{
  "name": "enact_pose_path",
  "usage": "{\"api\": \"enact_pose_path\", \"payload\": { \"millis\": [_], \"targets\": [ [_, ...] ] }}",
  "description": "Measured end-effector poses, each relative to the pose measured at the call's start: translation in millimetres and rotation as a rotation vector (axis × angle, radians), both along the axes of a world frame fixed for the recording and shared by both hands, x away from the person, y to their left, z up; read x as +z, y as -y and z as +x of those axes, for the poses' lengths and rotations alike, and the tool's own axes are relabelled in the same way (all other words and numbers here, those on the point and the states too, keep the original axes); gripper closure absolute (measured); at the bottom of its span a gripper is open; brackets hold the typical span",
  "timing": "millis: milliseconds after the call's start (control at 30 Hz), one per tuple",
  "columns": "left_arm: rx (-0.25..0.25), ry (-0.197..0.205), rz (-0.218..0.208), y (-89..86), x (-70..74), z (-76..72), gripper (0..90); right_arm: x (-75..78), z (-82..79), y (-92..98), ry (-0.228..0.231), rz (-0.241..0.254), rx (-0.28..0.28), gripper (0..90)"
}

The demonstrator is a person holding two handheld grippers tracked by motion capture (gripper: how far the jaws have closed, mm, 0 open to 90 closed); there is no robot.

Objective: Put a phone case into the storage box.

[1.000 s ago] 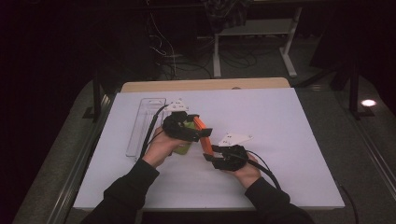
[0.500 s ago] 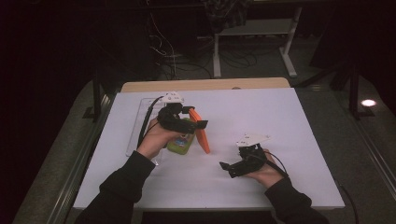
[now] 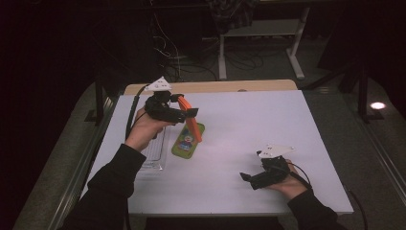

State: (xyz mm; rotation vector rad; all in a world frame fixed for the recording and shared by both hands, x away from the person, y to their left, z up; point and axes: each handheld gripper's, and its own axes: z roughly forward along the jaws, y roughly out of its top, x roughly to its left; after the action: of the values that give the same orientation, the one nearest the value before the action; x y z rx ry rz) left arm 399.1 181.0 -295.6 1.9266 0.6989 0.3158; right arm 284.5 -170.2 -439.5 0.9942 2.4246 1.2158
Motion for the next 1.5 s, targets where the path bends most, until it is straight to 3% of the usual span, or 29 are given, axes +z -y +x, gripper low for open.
{"api": "enact_pose_path", "payload": {
  "millis": [400, 800, 1167, 1267, 1500],
  "targets": [
    [0.080, 0.051, 0.009, -39.5, 21.4, 9.4, 16.8, -1.4, -9.4, 28.8, 0.014, 0.026, -0.049, 0.0],
    [0.210, 0.073, 0.058, -81.2, 36.8, 36.9, 16.8, 0.4, -10.8, 31.3, 0.021, 0.039, -0.053, 0.0],
    [0.335, 0.055, 0.099, -88.2, 23.7, 69.2, 16.6, 1.2, -11.0, 30.4, 0.026, 0.037, -0.049, 0.0],
    [0.372, 0.053, 0.141, -86.2, 17.1, 77.1, 16.5, 1.3, -10.8, 30.5, 0.034, 0.038, -0.045, 0.0],
    [0.438, 0.020, 0.186, -80.9, 1.2, 92.1, 16.3, 2.0, -10.9, 31.0, 0.040, 0.036, -0.047, 0.0]
  ]
}}
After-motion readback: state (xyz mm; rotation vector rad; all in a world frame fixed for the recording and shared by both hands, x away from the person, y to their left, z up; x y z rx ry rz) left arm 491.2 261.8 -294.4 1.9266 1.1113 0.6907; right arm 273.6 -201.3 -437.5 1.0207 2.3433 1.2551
